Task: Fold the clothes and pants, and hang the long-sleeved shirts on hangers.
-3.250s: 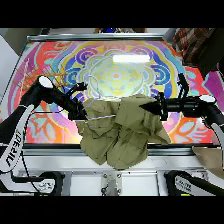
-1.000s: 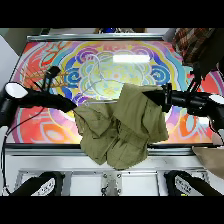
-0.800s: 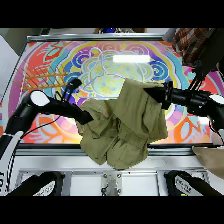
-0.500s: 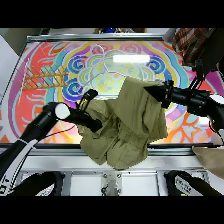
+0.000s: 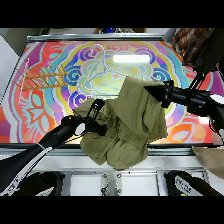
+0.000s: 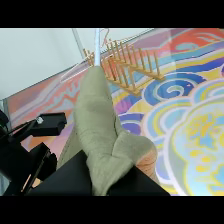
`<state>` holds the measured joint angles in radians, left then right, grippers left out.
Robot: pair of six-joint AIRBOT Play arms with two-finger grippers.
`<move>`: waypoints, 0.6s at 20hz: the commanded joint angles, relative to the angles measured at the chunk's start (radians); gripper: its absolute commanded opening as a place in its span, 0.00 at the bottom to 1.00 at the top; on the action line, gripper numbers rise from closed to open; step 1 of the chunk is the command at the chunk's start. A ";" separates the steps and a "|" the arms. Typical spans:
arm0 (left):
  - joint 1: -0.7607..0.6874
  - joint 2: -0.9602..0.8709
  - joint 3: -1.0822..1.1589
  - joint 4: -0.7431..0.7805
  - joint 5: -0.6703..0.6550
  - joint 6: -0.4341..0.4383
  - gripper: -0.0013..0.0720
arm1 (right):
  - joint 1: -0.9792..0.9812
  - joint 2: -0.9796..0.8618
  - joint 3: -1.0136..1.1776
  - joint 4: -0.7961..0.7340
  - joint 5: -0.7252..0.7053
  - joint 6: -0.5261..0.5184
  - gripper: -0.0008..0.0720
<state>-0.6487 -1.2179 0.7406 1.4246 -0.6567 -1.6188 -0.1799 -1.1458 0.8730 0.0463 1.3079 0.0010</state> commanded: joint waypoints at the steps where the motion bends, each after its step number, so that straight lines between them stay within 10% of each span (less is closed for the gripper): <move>1: 0.018 -0.043 -0.006 0.023 -0.002 -0.089 0.23 | 0.000 0.002 0.001 0.000 0.001 0.005 0.02; 2: 0.034 -0.043 -0.006 0.024 -0.016 -0.092 0.04 | 0.000 0.006 0.001 0.000 0.000 0.032 0.02; 12: 0.342 0.189 -0.002 0.012 -0.077 -0.098 0.04 | -0.006 0.222 0.001 -0.031 -0.003 0.246 0.02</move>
<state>-0.3614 -1.0836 0.7353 1.4395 -0.7227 -1.7130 -0.1852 -0.9905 0.8734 0.0372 1.3090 0.1631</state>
